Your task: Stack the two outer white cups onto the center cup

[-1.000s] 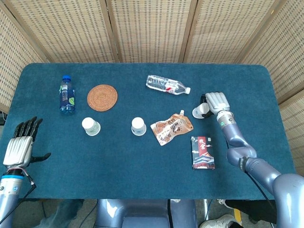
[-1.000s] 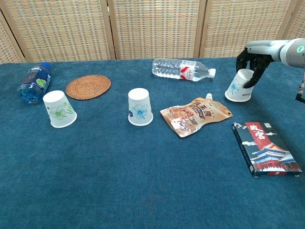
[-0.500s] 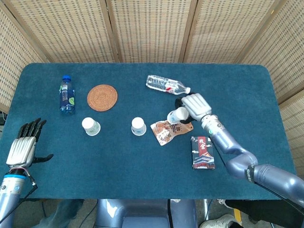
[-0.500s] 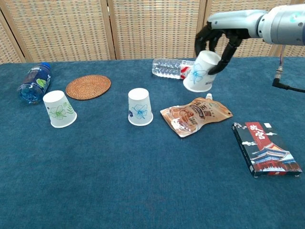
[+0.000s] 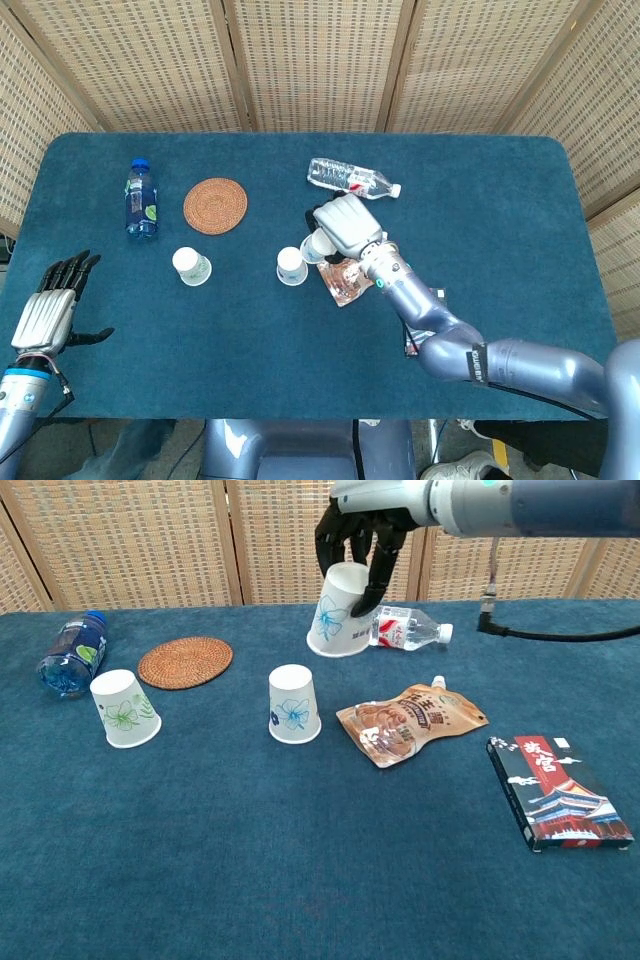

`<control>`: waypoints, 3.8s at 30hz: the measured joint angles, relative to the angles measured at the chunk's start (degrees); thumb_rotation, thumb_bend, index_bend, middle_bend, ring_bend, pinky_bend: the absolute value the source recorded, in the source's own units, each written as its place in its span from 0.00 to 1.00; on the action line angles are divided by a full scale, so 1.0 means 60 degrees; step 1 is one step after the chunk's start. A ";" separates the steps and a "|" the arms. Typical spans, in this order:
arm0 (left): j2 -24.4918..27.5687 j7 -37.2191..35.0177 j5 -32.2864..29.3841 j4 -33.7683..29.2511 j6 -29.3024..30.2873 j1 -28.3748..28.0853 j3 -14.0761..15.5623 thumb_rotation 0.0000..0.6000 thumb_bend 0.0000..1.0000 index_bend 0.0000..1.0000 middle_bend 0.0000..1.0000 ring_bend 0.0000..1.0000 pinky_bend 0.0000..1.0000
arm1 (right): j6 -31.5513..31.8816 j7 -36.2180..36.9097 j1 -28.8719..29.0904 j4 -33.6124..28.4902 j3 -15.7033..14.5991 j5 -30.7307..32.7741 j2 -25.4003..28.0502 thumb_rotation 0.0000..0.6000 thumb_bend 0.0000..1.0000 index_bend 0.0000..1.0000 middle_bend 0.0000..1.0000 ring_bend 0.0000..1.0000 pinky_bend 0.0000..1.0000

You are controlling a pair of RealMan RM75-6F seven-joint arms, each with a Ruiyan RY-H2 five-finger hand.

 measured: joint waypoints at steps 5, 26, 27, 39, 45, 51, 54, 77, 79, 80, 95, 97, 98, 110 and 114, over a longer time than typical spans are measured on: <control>0.0116 -0.0274 0.0030 0.0018 -0.0069 -0.0007 -0.0007 1.00 0.00 0.00 0.00 0.00 0.00 | 0.0677 -0.1257 0.0985 0.0080 -0.0041 0.2019 -0.0705 1.00 0.40 0.53 0.56 0.48 0.32; 0.0265 -0.0565 -0.0043 0.0078 -0.0201 -0.0057 -0.0032 1.00 0.00 0.00 0.00 0.00 0.00 | 0.1133 -0.2225 0.2228 0.1289 -0.0302 0.3694 -0.2168 1.00 0.39 0.50 0.53 0.47 0.32; 0.0266 -0.0563 -0.0042 0.0074 -0.0193 -0.0057 -0.0033 1.00 0.00 0.00 0.00 0.00 0.00 | 0.1112 -0.2207 0.2228 0.1314 -0.0308 0.3700 -0.2188 1.00 0.37 0.47 0.51 0.46 0.32; 0.0243 -0.0570 -0.0051 0.0126 -0.0269 -0.0105 -0.0016 1.00 0.00 0.00 0.00 0.00 0.00 | 0.1155 -0.1733 0.2007 0.0835 -0.0283 0.2979 -0.1884 1.00 0.00 0.00 0.00 0.00 0.00; 0.0224 -0.0559 0.0042 0.0136 -0.0150 -0.0077 -0.0009 1.00 0.00 0.00 0.00 0.00 0.00 | 0.1491 -0.1551 0.1504 -0.0010 -0.0508 0.2393 -0.1065 1.00 0.00 0.00 0.00 0.00 0.00; 0.0053 -0.0482 0.0044 0.0396 -0.0220 -0.0142 0.0001 1.00 0.00 0.00 0.00 0.00 0.00 | 0.2049 -0.0539 0.0408 -0.0270 -0.1116 -0.0017 -0.0294 1.00 0.00 0.10 0.06 0.00 0.00; -0.0089 -0.0414 -0.0024 0.0602 -0.0332 -0.0239 -0.0033 1.00 0.00 0.00 0.00 0.00 0.00 | 0.2582 0.0467 -0.0321 -0.0006 -0.1563 -0.1841 -0.0016 1.00 0.00 0.12 0.08 0.00 0.00; -0.1924 -0.0706 0.0731 0.4338 -0.2813 -0.2628 -0.0509 1.00 0.06 0.12 0.02 0.06 0.09 | 0.7479 0.5543 -0.7478 0.1364 -0.4672 -0.6514 0.1502 1.00 0.00 0.10 0.09 0.00 0.00; -0.2207 -0.1029 0.0800 0.4938 -0.3240 -0.2949 -0.0517 1.00 0.08 0.15 0.05 0.08 0.11 | 0.7773 0.5388 -0.7840 0.1404 -0.4663 -0.6642 0.1488 1.00 0.00 0.11 0.09 0.00 0.00; -0.2417 -0.1283 0.0854 0.5359 -0.3506 -0.3154 -0.0516 1.00 0.09 0.16 0.06 0.09 0.12 | 0.7846 0.5332 -0.7989 0.1443 -0.4611 -0.6714 0.1481 1.00 0.00 0.11 0.09 0.00 0.00; -0.4332 -0.4287 0.1887 0.8381 -0.4387 -0.4401 -0.0123 1.00 0.21 0.42 0.27 0.28 0.31 | 0.7298 0.5393 -0.8383 0.1662 -0.3891 -0.7153 0.1510 1.00 0.00 0.12 0.08 0.00 0.00; -0.4424 -0.4466 0.1969 0.8463 -0.4351 -0.4451 -0.0059 1.00 0.24 0.45 0.30 0.31 0.32 | 0.7276 0.5383 -0.8435 0.1654 -0.3815 -0.7221 0.1517 1.00 0.00 0.12 0.08 0.00 0.00; -0.4480 -0.4534 0.2006 0.8522 -0.4314 -0.4476 -0.0025 1.00 0.25 0.46 0.31 0.31 0.33 | 0.7250 0.5377 -0.8465 0.1647 -0.3774 -0.7264 0.1521 1.00 0.00 0.12 0.08 0.00 0.00; -0.3901 -0.4643 0.2117 0.7415 -0.3303 -0.4549 -0.0296 1.00 0.28 0.46 0.32 0.32 0.33 | 0.6960 0.5360 -0.8687 0.1412 -0.3472 -0.7606 0.1635 1.00 0.00 0.14 0.07 0.00 0.00; -0.3198 -0.4478 0.2093 0.5897 -0.2834 -0.4614 -0.0675 1.00 0.28 0.46 0.32 0.32 0.32 | 0.6899 0.5305 -0.8737 0.1349 -0.3411 -0.7716 0.1651 1.00 0.00 0.14 0.07 0.00 0.00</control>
